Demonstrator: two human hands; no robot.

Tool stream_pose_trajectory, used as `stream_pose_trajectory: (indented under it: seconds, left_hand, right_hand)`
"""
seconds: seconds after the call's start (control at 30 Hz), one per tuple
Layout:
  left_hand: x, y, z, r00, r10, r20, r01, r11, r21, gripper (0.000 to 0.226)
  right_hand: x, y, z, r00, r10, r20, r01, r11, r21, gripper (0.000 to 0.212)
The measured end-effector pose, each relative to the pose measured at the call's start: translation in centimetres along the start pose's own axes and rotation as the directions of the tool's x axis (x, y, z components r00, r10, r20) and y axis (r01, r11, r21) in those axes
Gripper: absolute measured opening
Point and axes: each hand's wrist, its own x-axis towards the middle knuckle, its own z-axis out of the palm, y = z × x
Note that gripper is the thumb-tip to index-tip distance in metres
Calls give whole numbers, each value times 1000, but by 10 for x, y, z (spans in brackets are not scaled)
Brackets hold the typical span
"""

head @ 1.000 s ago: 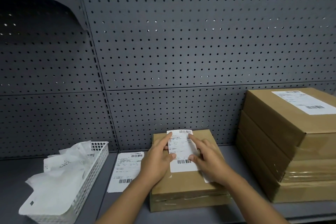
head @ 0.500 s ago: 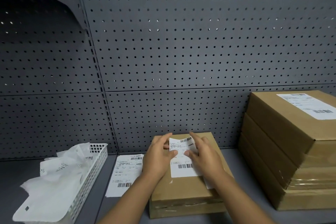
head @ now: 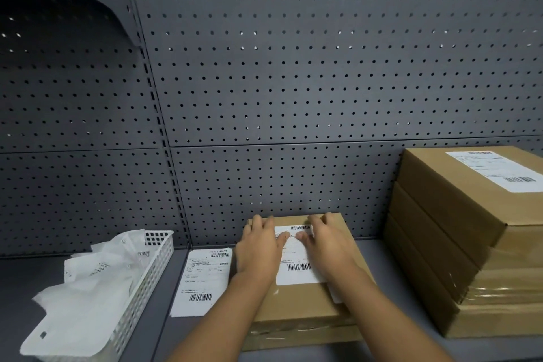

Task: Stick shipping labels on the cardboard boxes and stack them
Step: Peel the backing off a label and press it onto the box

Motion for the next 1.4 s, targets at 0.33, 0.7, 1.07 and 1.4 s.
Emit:
stream_pose_trajectory:
  seconds: [0.33,0.7,1.07,1.4]
  left_hand:
    - [3,6,-3,1000,11,29,-13,999,48,53]
    - [19,8,1,1000,-29,9,29,1000,7,33]
    - [40,3,-2,995,-90,51,88,995,54,40]
    - [37,4,7,996,-85,-26,87,993,74,23]
  right_hand:
    - [7,-4,-10,998,66,-18,-67,998,-12,42]
    - [23,-3,-5,995,99,-1,-98,990,-97,15]
    - [27,-1,-10,994,106,-31,-107,994,-22,33]
    - [28,11,-3,987,123,-105,-117,991,64,21]
